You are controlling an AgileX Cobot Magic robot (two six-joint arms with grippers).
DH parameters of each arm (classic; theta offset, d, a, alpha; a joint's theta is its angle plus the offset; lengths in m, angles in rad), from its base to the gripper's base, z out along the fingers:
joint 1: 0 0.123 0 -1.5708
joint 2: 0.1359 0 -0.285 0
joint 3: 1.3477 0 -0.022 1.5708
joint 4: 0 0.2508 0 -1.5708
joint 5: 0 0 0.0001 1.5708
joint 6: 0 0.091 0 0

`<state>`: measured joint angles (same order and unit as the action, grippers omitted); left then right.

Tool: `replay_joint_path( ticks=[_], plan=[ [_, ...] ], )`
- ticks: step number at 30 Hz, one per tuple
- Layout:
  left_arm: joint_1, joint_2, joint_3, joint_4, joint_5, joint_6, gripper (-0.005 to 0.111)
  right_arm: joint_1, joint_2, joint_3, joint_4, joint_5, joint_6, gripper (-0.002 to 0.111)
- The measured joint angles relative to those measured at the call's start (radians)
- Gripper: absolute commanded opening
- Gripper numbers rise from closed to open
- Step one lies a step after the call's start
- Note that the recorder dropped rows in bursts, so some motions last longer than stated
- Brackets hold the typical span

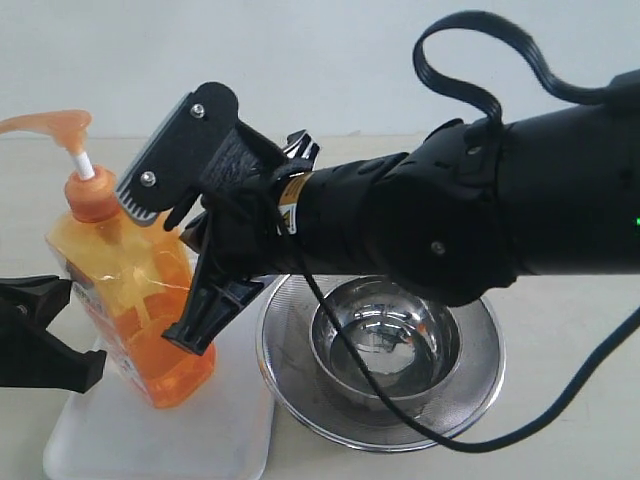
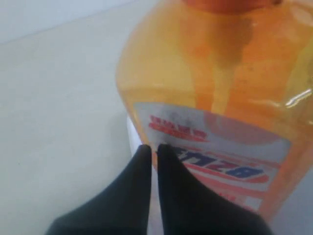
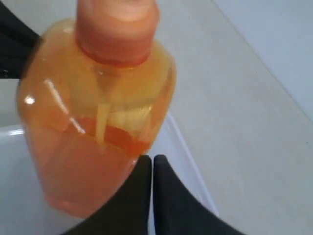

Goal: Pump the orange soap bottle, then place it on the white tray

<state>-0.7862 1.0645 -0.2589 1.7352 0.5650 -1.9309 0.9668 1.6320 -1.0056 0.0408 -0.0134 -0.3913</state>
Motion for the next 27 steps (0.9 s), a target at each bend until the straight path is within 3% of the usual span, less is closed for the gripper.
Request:
replay_joint_path(
  ticks=[18,27],
  plan=[
    [0.000,0.011,-0.002,0.000,0.076,0.000,0.005,-0.008,0.000,0.000,0.002,0.036,-0.008,0.000],
    [0.000,0.011,-0.005,0.000,0.099,0.000,0.005,-0.025,0.004,0.000,0.000,-0.078,-0.042,0.000]
  ],
)
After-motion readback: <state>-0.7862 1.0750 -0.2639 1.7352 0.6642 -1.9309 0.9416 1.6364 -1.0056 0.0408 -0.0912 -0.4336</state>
